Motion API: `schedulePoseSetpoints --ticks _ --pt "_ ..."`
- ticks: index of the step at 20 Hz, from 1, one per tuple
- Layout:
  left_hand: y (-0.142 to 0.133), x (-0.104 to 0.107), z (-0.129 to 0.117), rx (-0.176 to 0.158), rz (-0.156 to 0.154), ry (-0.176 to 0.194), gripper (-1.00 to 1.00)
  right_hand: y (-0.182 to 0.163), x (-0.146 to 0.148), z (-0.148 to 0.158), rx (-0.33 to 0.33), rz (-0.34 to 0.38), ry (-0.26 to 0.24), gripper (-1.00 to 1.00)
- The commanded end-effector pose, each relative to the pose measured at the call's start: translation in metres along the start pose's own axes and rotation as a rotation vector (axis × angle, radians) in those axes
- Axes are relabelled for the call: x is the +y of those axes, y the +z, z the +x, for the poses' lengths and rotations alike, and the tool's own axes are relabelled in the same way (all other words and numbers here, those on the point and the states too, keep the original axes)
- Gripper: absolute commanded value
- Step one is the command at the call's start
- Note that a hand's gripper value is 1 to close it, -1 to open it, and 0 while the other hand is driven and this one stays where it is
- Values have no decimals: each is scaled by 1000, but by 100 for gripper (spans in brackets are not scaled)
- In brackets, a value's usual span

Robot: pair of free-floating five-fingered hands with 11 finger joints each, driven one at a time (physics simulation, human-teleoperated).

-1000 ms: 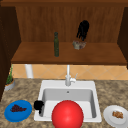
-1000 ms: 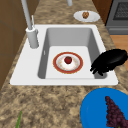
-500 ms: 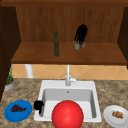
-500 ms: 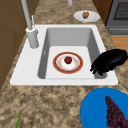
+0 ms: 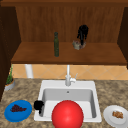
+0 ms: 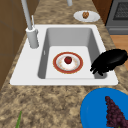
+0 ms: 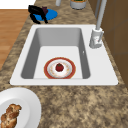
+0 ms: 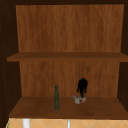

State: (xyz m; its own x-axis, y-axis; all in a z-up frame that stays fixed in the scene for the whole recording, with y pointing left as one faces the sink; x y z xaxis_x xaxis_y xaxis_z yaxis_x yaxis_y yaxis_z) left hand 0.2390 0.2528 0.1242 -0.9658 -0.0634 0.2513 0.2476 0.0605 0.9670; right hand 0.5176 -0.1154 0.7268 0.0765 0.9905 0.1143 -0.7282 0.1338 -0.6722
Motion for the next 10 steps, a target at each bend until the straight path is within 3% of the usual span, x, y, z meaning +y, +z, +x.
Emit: schedulePoseSetpoints --ticks 1,8,10 --pt "0 0 0 0 0 0 0 -41 -3 7 36 -4 34 -100" --pt "0 0 0 0 0 0 0 -116 -5 -7 17 -9 65 -100" --pt "0 0 0 0 0 0 0 -122 -14 -16 11 -86 42 -100"
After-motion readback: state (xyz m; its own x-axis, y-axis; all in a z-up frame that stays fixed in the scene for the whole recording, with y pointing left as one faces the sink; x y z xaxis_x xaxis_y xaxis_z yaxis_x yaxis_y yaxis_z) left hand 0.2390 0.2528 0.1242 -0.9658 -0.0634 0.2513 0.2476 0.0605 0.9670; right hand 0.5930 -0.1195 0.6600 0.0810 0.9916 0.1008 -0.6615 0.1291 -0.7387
